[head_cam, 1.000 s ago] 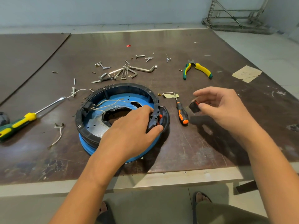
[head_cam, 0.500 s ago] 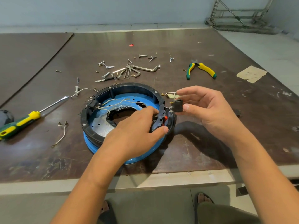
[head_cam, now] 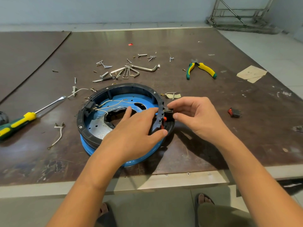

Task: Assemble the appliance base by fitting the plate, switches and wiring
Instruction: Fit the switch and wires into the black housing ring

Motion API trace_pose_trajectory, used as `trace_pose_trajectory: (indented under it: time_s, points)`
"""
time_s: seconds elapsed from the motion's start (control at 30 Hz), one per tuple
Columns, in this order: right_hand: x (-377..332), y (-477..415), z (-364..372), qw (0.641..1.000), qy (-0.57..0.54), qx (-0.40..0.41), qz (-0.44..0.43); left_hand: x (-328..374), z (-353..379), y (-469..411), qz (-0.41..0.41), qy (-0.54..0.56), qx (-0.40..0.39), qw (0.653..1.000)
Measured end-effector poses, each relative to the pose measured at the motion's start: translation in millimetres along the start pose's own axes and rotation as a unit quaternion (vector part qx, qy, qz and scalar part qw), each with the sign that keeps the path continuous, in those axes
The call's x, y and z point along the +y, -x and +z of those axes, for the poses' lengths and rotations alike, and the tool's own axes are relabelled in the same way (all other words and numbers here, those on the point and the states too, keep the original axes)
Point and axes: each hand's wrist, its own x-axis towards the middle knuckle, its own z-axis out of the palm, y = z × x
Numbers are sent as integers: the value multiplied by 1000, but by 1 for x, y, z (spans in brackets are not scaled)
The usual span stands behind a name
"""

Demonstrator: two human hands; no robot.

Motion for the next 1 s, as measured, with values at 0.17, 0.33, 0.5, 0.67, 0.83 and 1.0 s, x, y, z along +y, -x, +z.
trace_pose_trajectory:
  time_s: [0.17,0.33,0.5,0.67,0.83,1.0]
  points:
    - [1,-1,0,1000,9,2,-9,1,0,2,4,2,2,1000]
    - [2,-2,7,1000,9,12,-3,1,-3,3,6,-11,-13,1000]
    - [3,-5,11,995,81,52,20,2,-3,4,-6,-17,-15,1000]
    - [4,-4,12,992,106,62,25,-2,0,2,-9,-8,-33,999]
    - [2,-5,16,989,127,74,33,-2,-2,1,26,-19,-35,999]
    - [0,-6,20,988,123,82,35,-2,-1,1,14,-32,-40,999]
